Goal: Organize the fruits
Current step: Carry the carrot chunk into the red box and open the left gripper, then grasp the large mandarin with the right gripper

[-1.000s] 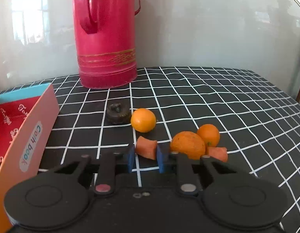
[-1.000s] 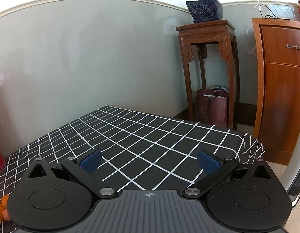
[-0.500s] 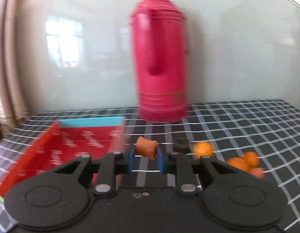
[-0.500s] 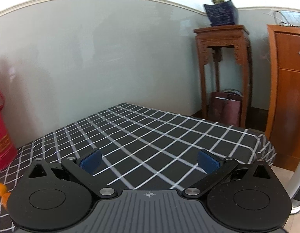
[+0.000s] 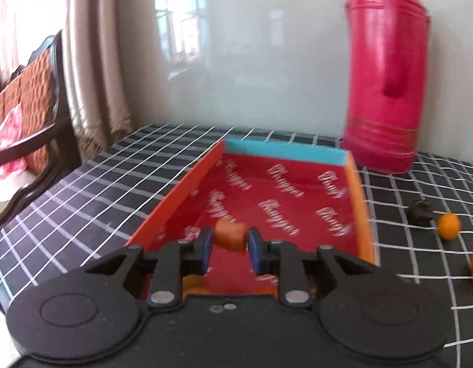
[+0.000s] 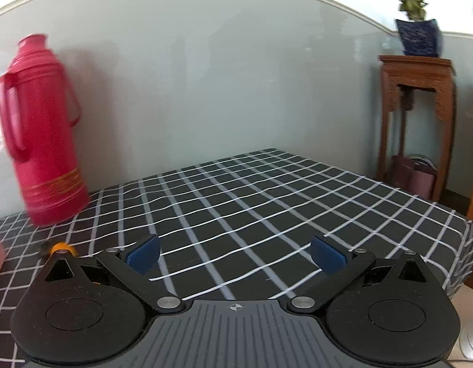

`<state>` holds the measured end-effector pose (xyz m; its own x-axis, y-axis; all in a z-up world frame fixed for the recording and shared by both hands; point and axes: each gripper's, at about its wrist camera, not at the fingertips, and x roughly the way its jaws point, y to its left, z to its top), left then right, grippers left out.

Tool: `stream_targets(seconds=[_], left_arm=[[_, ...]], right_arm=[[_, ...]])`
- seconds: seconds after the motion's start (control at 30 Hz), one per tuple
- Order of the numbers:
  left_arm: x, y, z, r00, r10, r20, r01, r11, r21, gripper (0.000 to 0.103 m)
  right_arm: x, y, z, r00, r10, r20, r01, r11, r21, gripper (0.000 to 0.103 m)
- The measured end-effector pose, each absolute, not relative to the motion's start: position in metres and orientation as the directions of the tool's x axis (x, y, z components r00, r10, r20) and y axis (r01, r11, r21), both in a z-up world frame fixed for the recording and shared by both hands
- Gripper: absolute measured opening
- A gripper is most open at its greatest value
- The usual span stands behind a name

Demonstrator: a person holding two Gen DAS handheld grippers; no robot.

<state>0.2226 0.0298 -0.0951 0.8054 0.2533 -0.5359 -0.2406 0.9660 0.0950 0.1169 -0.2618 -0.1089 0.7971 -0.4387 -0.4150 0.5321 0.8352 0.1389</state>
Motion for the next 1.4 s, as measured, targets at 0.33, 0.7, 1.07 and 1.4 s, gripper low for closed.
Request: stream_targets(seconds=[0.33, 0.7, 1.07, 1.4], left_arm=[[0.192, 0.061, -0.078, 0.831, 0.219, -0.511, -0.252, 0.968, 0.005, 0.074], [0.169, 0.095, -0.067, 0.849, 0.279, -0.449, -0.317, 0.948, -0.011, 0.079], [0.153, 0.139, -0.063, 0.823, 0.366, -0.435, -0.415, 0.910, -0.018, 0.085], [0.144, 0.173, -0.062, 0.794, 0.411, -0.448, -0.480, 0.876, -0.046, 0.087]], right_arm=[[0.141, -0.219, -0.114, 0.868, -0.275, -0.414, 0.351, 0.929, 0.118, 0.103], [0.171, -0.187, -0.114, 0.896, -0.150, -0.419, 0.195, 0.979, 0.067, 0.088], [0.208, -0.178, -0.126, 0.841, -0.135, -0.523, 0.175, 0.984, 0.029, 0.064], [0.218, -0.162, -0.129, 0.818, -0.195, -0.541, 0.169, 0.981, -0.098, 0.048]])
